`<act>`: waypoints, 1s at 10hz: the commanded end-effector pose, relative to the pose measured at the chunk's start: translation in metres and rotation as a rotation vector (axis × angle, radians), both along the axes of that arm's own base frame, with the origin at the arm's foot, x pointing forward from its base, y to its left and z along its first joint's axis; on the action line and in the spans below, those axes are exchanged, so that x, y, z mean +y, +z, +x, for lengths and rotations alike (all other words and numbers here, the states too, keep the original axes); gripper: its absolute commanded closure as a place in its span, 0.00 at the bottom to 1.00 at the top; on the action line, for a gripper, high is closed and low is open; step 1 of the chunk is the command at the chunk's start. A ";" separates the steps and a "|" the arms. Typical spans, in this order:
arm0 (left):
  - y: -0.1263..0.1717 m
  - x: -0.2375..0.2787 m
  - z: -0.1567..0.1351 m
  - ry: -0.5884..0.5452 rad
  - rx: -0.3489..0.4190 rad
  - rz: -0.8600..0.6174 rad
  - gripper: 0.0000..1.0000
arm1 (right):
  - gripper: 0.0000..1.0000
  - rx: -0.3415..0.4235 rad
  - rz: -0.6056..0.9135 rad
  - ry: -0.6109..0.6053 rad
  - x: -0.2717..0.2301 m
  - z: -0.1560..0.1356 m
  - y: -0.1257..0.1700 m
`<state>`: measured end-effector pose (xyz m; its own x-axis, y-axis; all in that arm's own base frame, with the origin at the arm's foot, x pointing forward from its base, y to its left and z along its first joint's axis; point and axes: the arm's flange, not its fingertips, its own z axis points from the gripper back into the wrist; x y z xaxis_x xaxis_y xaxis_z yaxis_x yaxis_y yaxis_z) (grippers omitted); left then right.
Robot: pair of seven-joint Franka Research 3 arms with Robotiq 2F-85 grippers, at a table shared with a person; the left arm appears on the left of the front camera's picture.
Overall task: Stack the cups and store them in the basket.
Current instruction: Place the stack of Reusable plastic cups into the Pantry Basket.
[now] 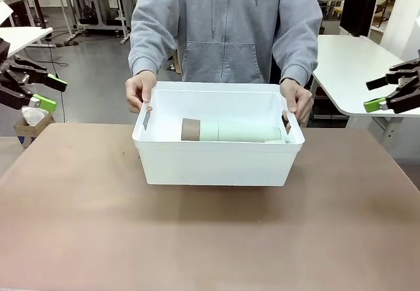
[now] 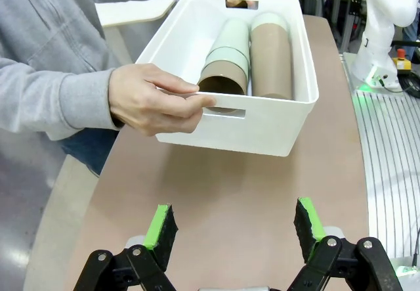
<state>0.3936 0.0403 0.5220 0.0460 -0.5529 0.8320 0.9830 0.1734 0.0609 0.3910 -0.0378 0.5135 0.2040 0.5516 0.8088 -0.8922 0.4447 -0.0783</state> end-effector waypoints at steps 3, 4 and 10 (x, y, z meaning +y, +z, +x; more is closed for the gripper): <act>0.001 0.000 0.000 -0.008 -0.002 -0.004 0.06 | 0.00 0.000 0.024 -0.004 -0.002 0.001 0.004; 0.001 0.000 0.000 -0.008 -0.002 -0.004 0.06 | 0.00 0.000 0.024 -0.004 -0.002 0.001 0.004; 0.001 0.000 0.000 -0.008 -0.002 -0.004 0.06 | 0.00 0.000 0.024 -0.004 -0.002 0.001 0.004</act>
